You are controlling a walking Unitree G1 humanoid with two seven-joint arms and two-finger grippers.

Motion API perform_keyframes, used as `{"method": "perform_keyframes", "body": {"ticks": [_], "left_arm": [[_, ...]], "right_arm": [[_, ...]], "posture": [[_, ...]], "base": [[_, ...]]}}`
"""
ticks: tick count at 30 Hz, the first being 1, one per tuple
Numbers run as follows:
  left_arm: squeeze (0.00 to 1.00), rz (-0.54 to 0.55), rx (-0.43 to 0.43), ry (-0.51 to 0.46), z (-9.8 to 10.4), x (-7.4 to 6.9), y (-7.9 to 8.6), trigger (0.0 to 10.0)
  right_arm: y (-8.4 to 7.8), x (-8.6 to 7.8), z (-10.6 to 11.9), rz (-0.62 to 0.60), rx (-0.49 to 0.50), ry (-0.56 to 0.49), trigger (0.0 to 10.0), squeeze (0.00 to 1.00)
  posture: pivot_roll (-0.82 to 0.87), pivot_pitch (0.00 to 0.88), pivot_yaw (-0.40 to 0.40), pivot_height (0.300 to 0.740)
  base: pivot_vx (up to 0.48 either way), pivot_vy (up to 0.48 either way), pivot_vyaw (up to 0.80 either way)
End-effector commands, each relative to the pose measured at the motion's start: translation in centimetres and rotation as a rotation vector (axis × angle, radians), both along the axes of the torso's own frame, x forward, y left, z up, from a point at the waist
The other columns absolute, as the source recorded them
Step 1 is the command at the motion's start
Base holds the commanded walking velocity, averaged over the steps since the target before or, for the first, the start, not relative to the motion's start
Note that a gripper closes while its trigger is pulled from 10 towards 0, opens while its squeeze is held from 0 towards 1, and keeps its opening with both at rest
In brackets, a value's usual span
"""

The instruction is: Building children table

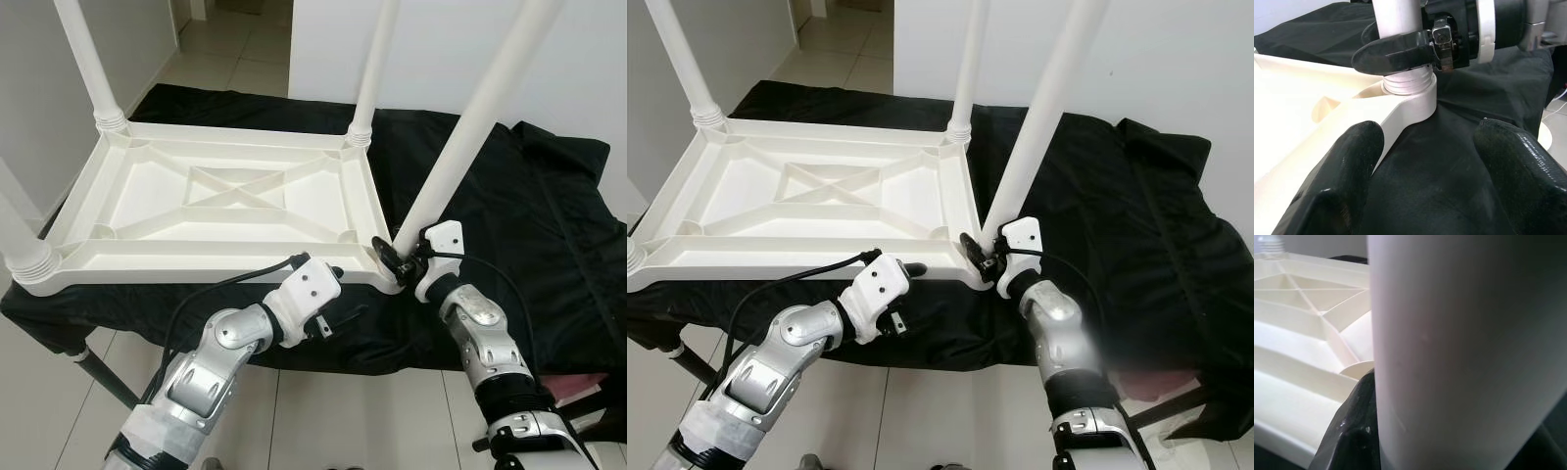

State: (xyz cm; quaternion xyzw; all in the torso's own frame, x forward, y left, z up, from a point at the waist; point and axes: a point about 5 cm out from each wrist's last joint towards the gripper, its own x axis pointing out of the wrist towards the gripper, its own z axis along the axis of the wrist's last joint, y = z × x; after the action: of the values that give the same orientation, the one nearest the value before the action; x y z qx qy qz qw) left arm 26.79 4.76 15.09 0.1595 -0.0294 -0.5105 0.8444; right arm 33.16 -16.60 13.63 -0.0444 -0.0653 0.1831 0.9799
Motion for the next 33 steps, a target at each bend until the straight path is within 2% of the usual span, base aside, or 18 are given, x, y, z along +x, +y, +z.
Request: {"method": "perform_keyframes", "body": {"ticks": [1,6,7,12,14,16,17,19,27,28,29,30,33], "left_arm": [[0.0,0.025,0.006,0.0,0.1,0.4,0.4,10.0],[0.0,0.055,0.003,-0.005,0.4,1.0,0.9,10.0],[0.0,0.065,0.006,-0.01,0.5,1.2,1.2,10.0],[0.0,0.07,0.008,-0.011,0.5,1.3,1.3,10.0],[0.0,0.072,0.005,-0.014,0.6,1.4,1.3,10.0],[0.0,0.073,0.004,-0.015,0.6,1.4,1.3,10.0],[0.0,0.073,0.004,-0.015,0.6,1.4,1.3,10.0],[0.0,0.073,-0.002,-0.012,0.6,1.3,1.2,10.0],[0.0,0.063,-0.001,-0.009,0.5,1.2,0.9,10.0],[0.0,0.064,-0.002,-0.01,0.5,1.3,0.9,10.0],[0.0,0.064,-0.002,-0.01,0.5,1.3,0.9,10.0],[0.0,0.066,-0.002,-0.011,0.5,1.3,1.0,10.0],[0.0,0.067,-0.003,-0.011,0.5,1.3,0.9,10.0]], "right_arm": [[0.2,-0.6,-0.8,-0.1,0.029,0.025,10.0,0.0],[1.3,-1.1,-0.3,-0.196,0.113,-0.005,10.0,0.0],[1.8,-1.5,0.0,-0.281,0.152,-0.015,10.0,0.0],[2.4,-1.8,0.0,-0.357,0.172,-0.012,10.0,0.0],[3.2,-2.4,-0.4,-0.463,0.209,0.003,10.0,0.0],[3.5,-2.7,-0.5,-0.51,0.221,0.008,10.0,0.0],[3.5,-2.7,-0.5,-0.51,0.221,0.008,10.0,0.0],[4.9,-3.1,-0.4,-0.484,0.242,0.02,10.0,0.0],[4.2,-2.9,0.1,-0.479,0.228,0.002,10.0,0.0],[4.2,-2.9,0.1,-0.472,0.239,0.006,10.0,0.61],[4.2,-2.9,0.1,-0.472,0.239,0.006,10.0,0.61],[4.2,-2.9,0.4,-0.455,0.245,-0.002,10.0,1.0],[4.2,-3.0,0.6,-0.433,0.254,-0.01,10.0,1.0]], "posture": [[0.01,0.081,-0.081,0.74],[0.01,0.082,-0.083,0.74],[0.0,0.083,-0.084,0.74],[0.0,0.084,-0.085,0.74],[0.01,0.084,-0.089,0.74],[0.01,0.084,-0.088,0.74],[0.01,0.084,-0.088,0.74],[0.01,0.083,-0.086,0.74],[0.0,0.081,-0.086,0.74],[0.0,0.081,-0.089,0.74],[0.0,0.081,-0.089,0.74],[0.0,0.081,-0.092,0.74],[0.0,0.08,-0.096,0.74]], "base": [[0.0,0.0,0.0],[0.0,0.0,0.0],[0.0,0.0,0.0],[0.0,0.0,0.0],[0.0,0.0,0.0],[0.0,0.0,0.0],[0.0,0.0,0.0],[0.0,0.0,0.0],[0.0,0.0,0.0],[0.0,0.0,0.0],[0.0,0.0,0.0],[0.0,0.0,0.0],[0.0,0.0,0.0]]}}
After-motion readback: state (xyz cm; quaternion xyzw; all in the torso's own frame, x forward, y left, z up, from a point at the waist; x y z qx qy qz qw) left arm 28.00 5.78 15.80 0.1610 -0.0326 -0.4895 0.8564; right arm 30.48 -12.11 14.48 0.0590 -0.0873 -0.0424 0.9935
